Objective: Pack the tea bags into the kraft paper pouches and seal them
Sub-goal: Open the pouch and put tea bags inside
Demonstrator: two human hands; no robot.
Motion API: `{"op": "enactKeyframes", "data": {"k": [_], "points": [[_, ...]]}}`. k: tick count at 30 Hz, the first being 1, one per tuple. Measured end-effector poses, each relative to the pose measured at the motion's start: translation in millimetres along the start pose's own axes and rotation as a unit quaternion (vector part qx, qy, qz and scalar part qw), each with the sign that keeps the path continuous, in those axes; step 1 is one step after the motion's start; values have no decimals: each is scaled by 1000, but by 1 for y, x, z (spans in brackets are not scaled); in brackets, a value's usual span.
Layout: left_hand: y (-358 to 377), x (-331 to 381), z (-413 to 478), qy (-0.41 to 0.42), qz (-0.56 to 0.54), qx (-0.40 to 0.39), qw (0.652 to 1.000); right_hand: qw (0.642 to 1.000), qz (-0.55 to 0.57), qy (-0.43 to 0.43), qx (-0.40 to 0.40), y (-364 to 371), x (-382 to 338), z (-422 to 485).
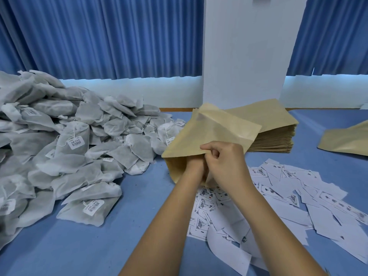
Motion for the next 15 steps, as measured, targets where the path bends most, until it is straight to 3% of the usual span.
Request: {"op": "enactKeyframes", "data": {"k": [2,4,5,7,8,9,10,12,13,15], "points": [[-1,-1,4,33,97,-5,995,1000,-1,11,16,0,1,0],[6,11,-1,123,265,-57,955,998,11,27,62,-5,5,2],[10,18,-6,200,381,-54,901,995,23,40,87,-9,8,4],[2,35,-21,377,536,82,751,990,31,58,121,-16,13,6],[-6,39,-32,454,564,153,672,989,24,57,131,-19,13,6],[-18,41,-42,516,547,208,626,989,14,52,139,-21,12,6],[-34,46,-52,568,488,259,611,988,8,45,148,-22,11,5],[-72,47,-56,605,364,348,618,987,10,38,159,-23,9,3],[-88,47,-47,575,334,380,643,986,12,41,162,-23,8,2],[-118,42,-6,417,335,376,756,985,20,60,161,-21,11,2]]}}
Point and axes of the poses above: each hand's wrist, its own z-axis towards the middle knuckle, its own y-axis out of the palm, x = y × z, the point moved 5 cm from there along z, towards the middle knuckle, and after that the axes turned 2 degrees about -z, right-handed, at the moved point
